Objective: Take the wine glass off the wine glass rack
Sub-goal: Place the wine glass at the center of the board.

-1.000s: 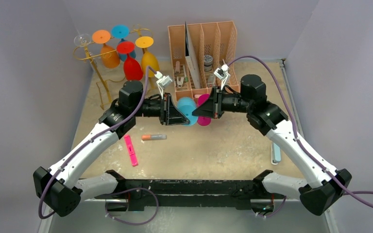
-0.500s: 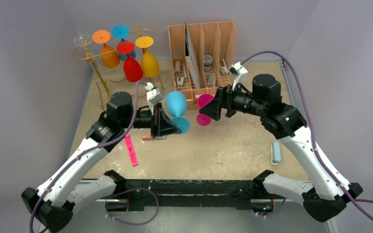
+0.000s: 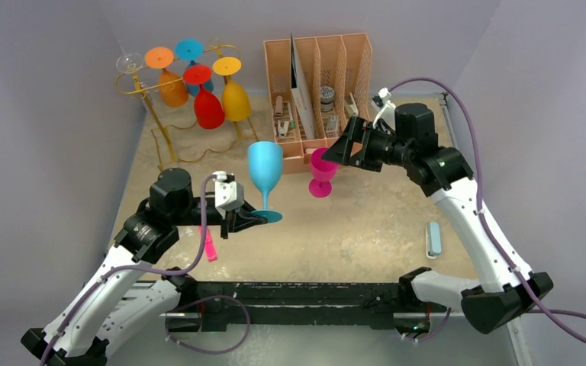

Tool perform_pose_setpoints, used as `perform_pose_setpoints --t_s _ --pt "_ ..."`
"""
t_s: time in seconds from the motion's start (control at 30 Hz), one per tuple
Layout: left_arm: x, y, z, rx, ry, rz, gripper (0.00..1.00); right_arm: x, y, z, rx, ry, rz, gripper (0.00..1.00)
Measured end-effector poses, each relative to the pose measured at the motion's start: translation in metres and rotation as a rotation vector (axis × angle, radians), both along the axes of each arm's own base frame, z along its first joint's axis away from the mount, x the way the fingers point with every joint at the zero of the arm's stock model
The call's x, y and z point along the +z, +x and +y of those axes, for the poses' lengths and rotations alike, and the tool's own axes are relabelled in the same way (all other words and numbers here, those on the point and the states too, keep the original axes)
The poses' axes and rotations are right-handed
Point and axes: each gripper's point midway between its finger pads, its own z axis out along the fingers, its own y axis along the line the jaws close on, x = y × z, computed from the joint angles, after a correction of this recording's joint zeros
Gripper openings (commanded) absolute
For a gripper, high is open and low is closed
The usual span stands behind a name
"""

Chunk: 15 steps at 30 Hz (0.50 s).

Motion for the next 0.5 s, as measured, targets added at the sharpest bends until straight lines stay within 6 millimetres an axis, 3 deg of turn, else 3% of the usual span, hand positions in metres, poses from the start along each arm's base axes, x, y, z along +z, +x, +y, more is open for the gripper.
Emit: perform_pose_setpoints --t_s 0.23,0.37,0.5 --pt "-0.014 -0.003 0.005 -0.038 0.058 -0.061 0.0 0.018 -0.019 0.027 0.151 0.189 -0.014 0.93" --pt "-0.02 -0.008 0.004 -0.085 0.071 -0.066 0.0 0.026 -0.019 0.043 0.26 0.243 0.008 0.86" --pt "-0.028 -0.013 0.003 -0.137 0.09 -0.066 0.0 0.031 -0.016 0.057 0.333 0.31 0.038 0.86"
